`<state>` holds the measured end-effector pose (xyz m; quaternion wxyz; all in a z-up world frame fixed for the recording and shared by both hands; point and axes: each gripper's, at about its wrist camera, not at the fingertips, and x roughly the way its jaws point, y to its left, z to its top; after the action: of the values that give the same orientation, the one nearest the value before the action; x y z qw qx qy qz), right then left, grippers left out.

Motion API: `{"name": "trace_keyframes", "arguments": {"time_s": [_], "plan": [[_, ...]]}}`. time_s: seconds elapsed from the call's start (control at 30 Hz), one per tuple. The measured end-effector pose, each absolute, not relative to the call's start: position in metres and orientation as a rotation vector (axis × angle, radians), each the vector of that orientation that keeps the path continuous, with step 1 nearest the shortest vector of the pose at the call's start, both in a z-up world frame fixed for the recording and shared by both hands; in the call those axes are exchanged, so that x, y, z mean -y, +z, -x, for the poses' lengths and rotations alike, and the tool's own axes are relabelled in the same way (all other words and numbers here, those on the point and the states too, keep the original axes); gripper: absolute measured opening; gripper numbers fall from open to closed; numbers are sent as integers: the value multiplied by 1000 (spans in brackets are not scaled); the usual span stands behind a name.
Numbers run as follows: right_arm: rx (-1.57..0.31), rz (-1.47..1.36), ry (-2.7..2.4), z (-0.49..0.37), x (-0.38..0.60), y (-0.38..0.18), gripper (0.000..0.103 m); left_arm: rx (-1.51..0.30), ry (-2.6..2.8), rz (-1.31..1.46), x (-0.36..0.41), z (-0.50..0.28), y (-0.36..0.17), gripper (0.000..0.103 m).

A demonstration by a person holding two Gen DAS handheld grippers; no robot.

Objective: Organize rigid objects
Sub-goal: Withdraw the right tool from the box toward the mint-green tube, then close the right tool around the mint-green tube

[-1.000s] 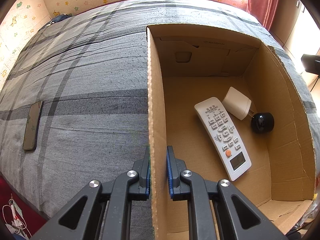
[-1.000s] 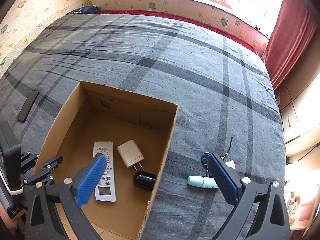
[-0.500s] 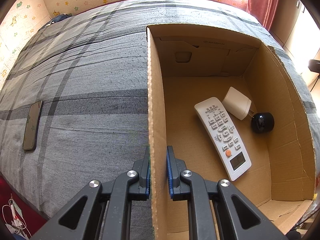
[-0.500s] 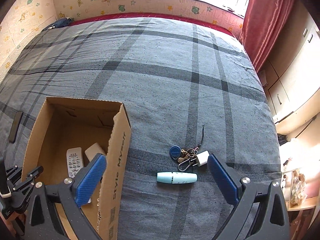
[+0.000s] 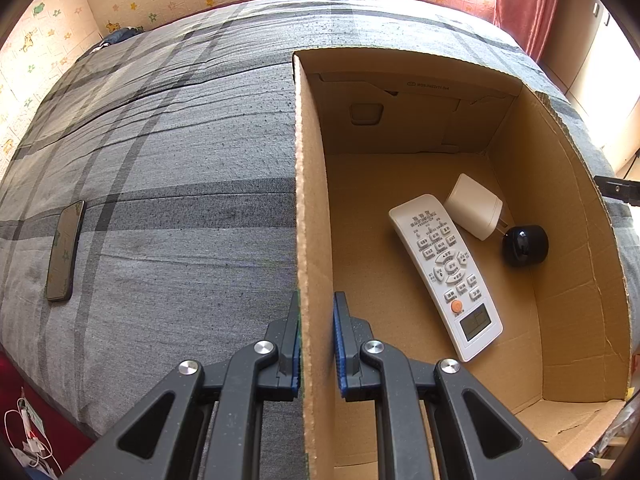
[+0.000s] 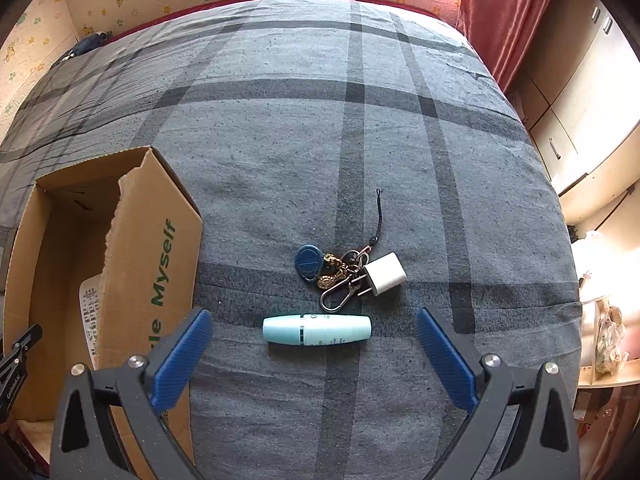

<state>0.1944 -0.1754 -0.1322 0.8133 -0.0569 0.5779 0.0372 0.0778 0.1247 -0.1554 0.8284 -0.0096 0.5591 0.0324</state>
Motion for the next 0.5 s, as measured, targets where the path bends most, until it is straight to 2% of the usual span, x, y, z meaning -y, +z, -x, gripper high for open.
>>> {"name": "trace_keyframes", "arguments": {"time_s": [0.5], "plan": [[-1369,90,73,-209,187,-206,103,-1187,70,18,-124,-77,-156,14]]}}
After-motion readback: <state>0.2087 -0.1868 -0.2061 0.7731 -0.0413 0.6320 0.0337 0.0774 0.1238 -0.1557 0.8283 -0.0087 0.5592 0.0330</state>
